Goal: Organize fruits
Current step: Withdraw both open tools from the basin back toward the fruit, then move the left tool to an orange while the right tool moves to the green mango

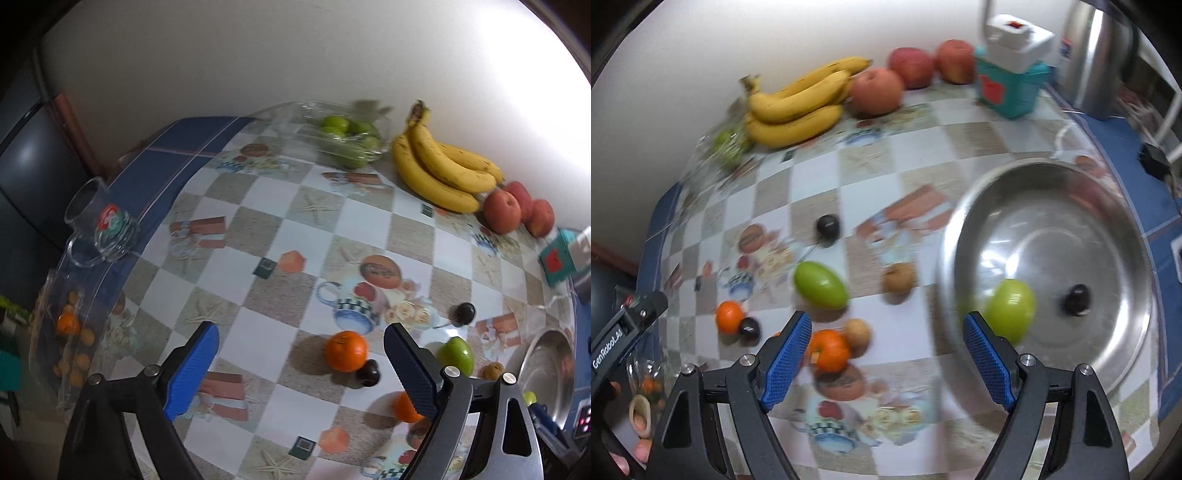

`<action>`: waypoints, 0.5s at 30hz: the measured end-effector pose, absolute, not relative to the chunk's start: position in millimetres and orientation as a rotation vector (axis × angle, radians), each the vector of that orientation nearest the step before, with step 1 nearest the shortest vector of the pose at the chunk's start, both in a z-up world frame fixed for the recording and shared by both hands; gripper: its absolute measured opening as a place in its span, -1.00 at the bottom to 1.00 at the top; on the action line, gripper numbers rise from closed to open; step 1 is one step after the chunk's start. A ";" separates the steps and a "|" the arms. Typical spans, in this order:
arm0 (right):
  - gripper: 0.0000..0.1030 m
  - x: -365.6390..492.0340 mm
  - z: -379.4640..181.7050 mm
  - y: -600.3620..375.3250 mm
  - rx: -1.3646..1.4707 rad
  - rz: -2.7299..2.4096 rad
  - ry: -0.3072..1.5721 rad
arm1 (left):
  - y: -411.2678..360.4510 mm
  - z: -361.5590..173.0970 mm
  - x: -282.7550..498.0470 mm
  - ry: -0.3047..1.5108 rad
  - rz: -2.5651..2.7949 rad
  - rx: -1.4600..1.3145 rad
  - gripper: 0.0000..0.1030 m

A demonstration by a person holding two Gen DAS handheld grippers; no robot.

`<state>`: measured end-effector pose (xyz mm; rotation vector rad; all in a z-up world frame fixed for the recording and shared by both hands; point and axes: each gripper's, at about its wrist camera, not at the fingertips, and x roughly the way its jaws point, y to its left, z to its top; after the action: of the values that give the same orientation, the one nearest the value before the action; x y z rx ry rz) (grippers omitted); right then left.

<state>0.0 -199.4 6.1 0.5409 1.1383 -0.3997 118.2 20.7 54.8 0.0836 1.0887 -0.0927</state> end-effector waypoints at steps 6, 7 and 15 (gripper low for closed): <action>0.64 17.4 -2.0 -173.6 0.515 -0.352 1.142 | 41.1 50.2 125.3 1.095 -0.050 0.029 0.98; 0.64 18.9 -4.0 -172.2 0.515 -0.347 1.143 | 43.3 48.3 126.8 1.099 -0.044 0.023 0.99; 0.64 27.5 -9.2 -164.8 0.471 -0.364 1.108 | 47.3 27.9 137.8 1.140 -0.035 -0.020 1.00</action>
<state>27.5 -164.8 -9.2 0.4706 1.1083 -0.3640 137.8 47.3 27.9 -0.0204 1.1396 -0.0353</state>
